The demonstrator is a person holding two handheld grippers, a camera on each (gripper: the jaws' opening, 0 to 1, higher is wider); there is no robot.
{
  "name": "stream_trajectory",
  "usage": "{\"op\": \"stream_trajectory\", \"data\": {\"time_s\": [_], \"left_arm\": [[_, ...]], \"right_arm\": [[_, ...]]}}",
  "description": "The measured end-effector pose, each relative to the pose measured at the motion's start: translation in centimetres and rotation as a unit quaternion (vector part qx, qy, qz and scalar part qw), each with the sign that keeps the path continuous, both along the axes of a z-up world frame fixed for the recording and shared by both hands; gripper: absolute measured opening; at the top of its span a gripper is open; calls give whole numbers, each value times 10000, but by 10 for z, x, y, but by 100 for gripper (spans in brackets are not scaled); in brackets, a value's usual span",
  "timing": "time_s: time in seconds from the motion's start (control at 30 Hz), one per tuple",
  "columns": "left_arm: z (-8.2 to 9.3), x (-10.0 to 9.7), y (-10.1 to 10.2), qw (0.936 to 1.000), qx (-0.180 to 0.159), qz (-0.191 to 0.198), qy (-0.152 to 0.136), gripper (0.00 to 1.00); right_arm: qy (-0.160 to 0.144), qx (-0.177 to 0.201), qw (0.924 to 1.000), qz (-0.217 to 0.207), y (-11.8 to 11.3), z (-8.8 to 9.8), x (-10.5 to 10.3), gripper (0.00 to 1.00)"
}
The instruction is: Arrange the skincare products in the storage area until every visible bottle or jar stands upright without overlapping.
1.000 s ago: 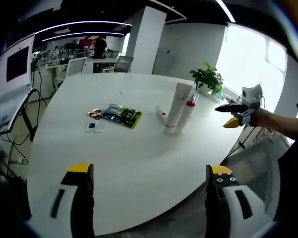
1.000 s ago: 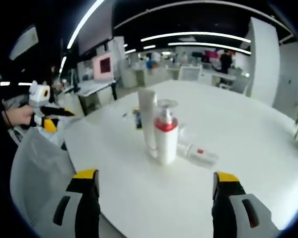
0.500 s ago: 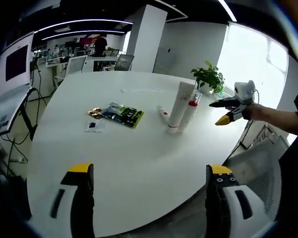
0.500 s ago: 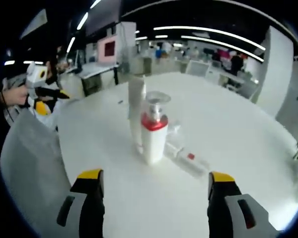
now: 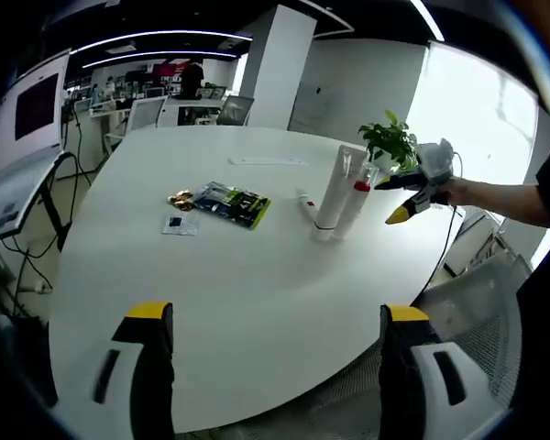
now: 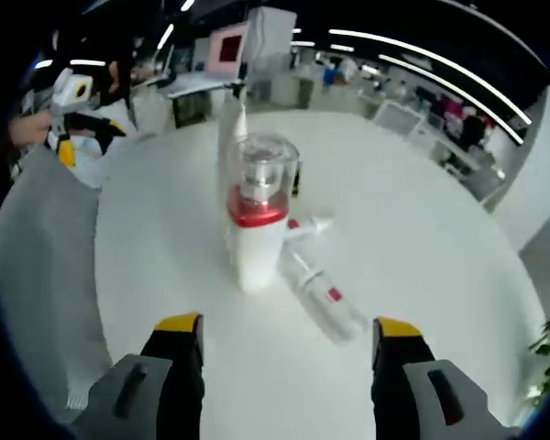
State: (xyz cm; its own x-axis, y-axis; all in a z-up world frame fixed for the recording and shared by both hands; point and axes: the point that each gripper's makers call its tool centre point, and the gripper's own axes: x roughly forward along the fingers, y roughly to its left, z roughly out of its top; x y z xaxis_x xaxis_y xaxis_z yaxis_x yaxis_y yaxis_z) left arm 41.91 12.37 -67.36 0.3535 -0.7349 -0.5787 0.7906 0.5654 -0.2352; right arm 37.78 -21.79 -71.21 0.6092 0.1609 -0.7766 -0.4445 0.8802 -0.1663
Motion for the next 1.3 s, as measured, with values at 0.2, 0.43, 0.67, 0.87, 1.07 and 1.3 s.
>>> {"op": "stream_trajectory", "data": {"time_s": [0.2, 0.43, 0.67, 0.87, 1.07, 1.3], "left_arm": [[-5, 2, 3, 10000, 72, 25, 51, 88], [-9, 4, 2, 9999, 100, 41, 99, 88], [-13, 5, -1, 9998, 131, 39, 153, 88], [-17, 7, -2, 9996, 155, 84, 210, 88], [-21, 8, 0, 9994, 186, 156, 261, 88], [-25, 11, 1, 9991, 181, 237, 314, 88]], "right_arm": [[140, -64, 9998, 147, -7, -8, 9, 67], [254, -33, 9996, 142, -16, -16, 15, 66], [414, -51, 9989, 204, -26, -26, 21, 64], [519, -49, 9980, 353, -29, -32, 29, 59], [664, -136, 9967, 454, -33, -44, 35, 55], [762, -138, 9955, 553, -35, -51, 43, 50]]}}
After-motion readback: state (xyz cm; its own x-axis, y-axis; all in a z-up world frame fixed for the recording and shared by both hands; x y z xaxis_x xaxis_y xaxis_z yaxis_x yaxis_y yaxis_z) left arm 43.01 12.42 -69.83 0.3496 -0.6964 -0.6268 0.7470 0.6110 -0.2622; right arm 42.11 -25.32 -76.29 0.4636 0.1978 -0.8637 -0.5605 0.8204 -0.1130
